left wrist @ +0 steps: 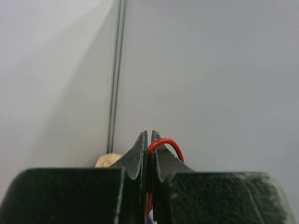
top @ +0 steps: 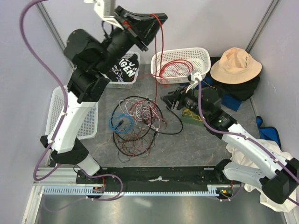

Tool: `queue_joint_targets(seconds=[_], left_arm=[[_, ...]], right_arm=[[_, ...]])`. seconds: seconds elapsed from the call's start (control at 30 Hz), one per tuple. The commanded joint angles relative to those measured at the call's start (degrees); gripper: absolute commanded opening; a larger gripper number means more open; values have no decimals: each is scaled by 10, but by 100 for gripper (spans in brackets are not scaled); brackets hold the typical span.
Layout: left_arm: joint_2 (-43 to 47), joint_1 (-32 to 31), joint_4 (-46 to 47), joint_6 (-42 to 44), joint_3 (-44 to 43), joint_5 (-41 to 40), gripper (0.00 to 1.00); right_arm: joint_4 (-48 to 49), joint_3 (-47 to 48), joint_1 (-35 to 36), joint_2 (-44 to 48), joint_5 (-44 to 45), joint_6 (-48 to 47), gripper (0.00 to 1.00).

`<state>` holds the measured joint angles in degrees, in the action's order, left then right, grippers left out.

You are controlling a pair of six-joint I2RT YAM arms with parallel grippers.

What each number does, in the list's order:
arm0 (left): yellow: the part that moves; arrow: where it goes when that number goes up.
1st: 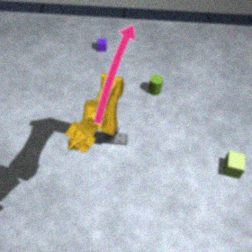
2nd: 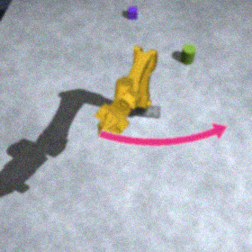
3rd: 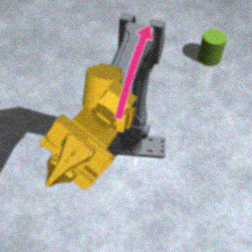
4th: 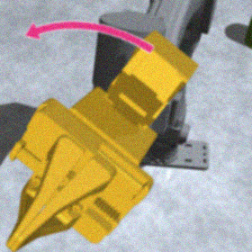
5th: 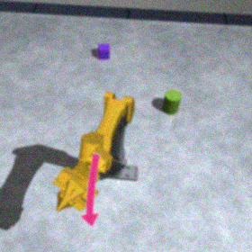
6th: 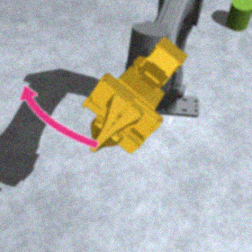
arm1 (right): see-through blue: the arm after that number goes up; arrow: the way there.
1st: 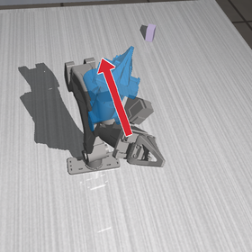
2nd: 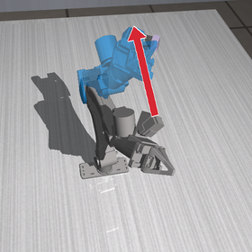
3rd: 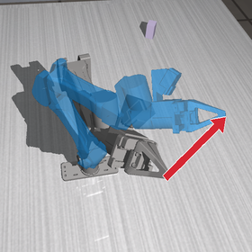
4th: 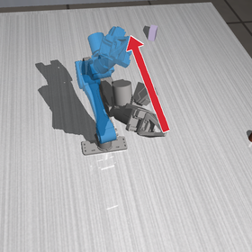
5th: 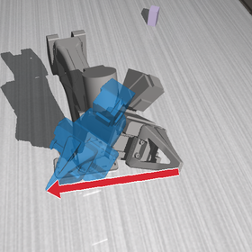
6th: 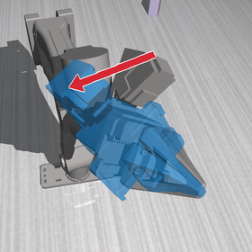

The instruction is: Untangle the cables

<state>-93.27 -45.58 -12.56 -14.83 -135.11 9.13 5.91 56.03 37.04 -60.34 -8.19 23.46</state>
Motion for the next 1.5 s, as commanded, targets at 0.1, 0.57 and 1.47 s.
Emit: queue_joint_targets(seconds=[0.1,0.57,1.47], left_arm=[[54,1,83,9,-32,-20,2],[43,1,94,4,-40,-14,2],[78,1,85,16,8,-26,2]], right_arm=[[-23,-72,7,59,33,-38,75],[126,-145,49,41,-56,-22,79],[343,-128,111,-99,35,-32,35]])
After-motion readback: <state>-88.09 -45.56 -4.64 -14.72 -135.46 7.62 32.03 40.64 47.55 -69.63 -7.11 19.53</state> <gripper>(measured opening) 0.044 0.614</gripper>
